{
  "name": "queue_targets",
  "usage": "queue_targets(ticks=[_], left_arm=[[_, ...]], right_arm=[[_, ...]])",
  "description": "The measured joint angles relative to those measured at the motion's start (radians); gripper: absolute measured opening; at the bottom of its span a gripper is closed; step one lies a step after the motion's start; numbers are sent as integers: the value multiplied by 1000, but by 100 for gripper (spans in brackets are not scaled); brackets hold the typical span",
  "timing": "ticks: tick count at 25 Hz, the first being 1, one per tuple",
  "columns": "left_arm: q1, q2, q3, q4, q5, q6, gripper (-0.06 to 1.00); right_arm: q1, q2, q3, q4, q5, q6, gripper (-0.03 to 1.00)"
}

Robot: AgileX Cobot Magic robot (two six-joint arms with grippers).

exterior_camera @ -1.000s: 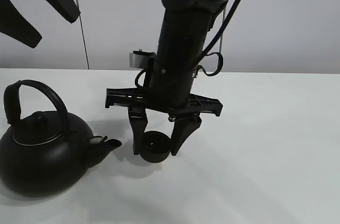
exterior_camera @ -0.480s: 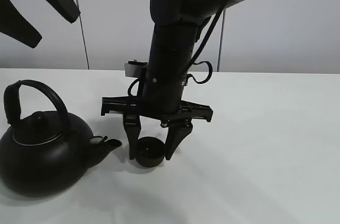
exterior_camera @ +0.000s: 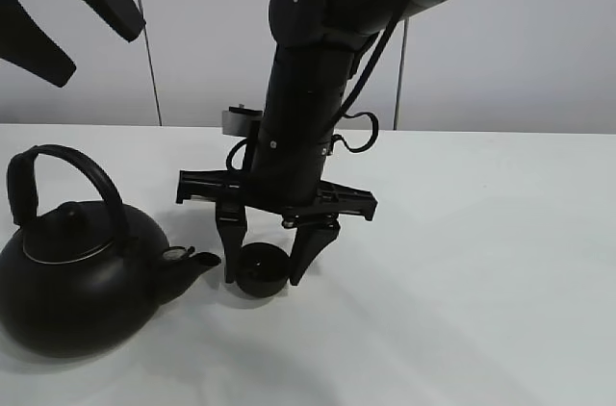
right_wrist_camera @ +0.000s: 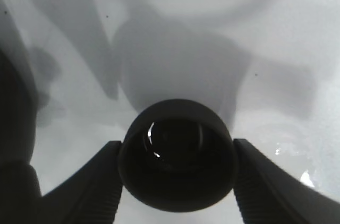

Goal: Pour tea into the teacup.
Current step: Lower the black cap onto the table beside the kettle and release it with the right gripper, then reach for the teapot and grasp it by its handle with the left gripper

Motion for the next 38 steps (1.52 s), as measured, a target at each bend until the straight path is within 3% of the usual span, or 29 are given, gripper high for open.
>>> queue_targets(ticks=[20,28,33,38], left_arm=[[0,0,0,0,0,0,50],[0,0,0,0,0,0,50],[0,0,0,0,0,0,50],[0,0,0,0,0,0,50]], right_arm=[[0,9,-1,-3,-35,-1,40],[0,9,-1,-3,-53,-5,47],[0,9,-1,-3,-56,-13,59],[-1,6,-21,-4,-58,-16,62]])
